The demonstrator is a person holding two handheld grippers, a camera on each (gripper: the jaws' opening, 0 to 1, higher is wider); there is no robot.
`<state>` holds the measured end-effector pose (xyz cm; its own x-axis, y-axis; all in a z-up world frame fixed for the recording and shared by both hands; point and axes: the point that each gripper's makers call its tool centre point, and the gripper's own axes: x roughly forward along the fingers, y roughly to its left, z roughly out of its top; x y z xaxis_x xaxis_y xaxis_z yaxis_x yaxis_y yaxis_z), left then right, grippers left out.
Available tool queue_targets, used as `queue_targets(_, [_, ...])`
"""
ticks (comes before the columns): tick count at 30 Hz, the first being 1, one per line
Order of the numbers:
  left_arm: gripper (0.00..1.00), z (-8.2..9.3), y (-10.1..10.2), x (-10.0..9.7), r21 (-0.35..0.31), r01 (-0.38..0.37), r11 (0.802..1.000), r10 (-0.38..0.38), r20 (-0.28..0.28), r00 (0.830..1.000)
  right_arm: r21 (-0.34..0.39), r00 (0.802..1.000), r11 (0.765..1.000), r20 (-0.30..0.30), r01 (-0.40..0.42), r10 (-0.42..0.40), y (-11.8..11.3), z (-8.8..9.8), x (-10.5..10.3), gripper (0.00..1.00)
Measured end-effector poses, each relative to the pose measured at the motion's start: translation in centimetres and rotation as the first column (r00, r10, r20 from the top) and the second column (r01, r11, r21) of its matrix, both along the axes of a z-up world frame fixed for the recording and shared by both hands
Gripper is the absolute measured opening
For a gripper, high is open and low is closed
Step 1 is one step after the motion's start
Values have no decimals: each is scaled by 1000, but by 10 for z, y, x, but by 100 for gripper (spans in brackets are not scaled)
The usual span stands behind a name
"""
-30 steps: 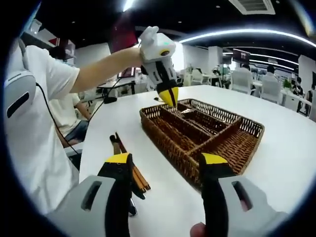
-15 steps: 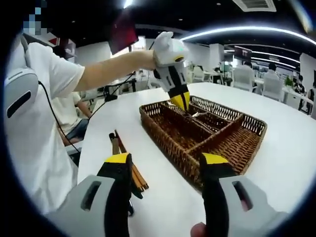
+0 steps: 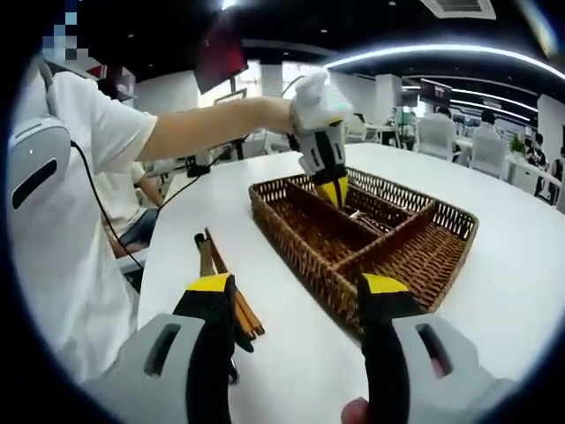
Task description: Arrange the knives, forks, and spoons in their matching storage slots by inserting each utensil handle-first until every utensil is classified and aligned in the correct compartment
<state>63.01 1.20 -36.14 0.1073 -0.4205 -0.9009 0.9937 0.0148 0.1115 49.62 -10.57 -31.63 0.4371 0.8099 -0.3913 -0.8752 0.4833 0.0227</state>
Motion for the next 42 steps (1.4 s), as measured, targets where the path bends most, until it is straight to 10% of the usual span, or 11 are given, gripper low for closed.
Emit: queue_targets(42, [3,-20,-5,10,34,-40,999,41,-23,999,10,1000,1000,-12,-6,6,-1,-6,-2,57])
